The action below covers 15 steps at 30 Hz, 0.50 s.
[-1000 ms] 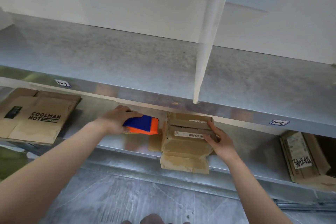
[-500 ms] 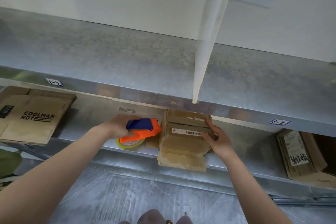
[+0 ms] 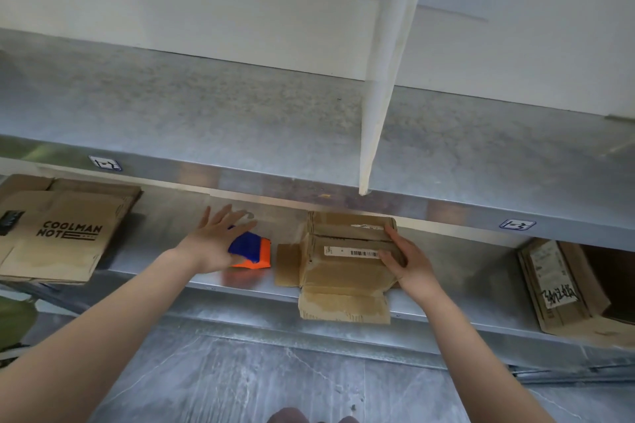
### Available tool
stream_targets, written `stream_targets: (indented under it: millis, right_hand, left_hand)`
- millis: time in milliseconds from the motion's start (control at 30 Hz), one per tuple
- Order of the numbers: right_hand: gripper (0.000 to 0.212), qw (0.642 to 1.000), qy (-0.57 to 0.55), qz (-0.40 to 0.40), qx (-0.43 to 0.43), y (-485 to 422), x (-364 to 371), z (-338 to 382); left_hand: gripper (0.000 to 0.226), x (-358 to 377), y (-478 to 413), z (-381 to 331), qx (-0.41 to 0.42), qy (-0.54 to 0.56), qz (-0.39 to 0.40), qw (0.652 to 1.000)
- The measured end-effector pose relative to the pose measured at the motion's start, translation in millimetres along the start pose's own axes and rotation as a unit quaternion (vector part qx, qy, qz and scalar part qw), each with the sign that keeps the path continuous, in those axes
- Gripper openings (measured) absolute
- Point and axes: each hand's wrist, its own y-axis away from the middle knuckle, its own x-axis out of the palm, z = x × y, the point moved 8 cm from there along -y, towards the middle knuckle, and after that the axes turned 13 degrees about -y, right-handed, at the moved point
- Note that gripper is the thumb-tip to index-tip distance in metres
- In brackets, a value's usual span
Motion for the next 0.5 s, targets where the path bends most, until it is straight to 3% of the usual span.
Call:
stream_targets:
  millis: [167, 300, 433, 500]
  right_hand:
    - [0.056, 0.997, 0.072, 0.009, 0.001, 3.0, 1.1, 5.3]
    - [0.062, 0.995, 0.096, -0.001, -0.011, 3.5, -3.8, 16.0]
    - [0.059, 0.993, 0.114, -0.008, -0.031, 5.8, -6.0, 24.5]
    - [0.058, 0.993, 0.119, -0.005, -0.024, 8.5, -4.9, 22.8]
  left_hand:
    - [0.076, -53.4, 1.1, -52.3, 0.032, 0.115, -0.099, 0.988]
    - [0.062, -67.7, 5.0, -98.2, 0.023, 0.159, -0.157, 0.974]
    - [0.083, -48.7, 5.2, -116.3, 0.012, 0.157, -0.145, 0.977]
    - [0.072, -41.1, 2.3, -116.9, 0.009, 0.201, -0.118, 0.972]
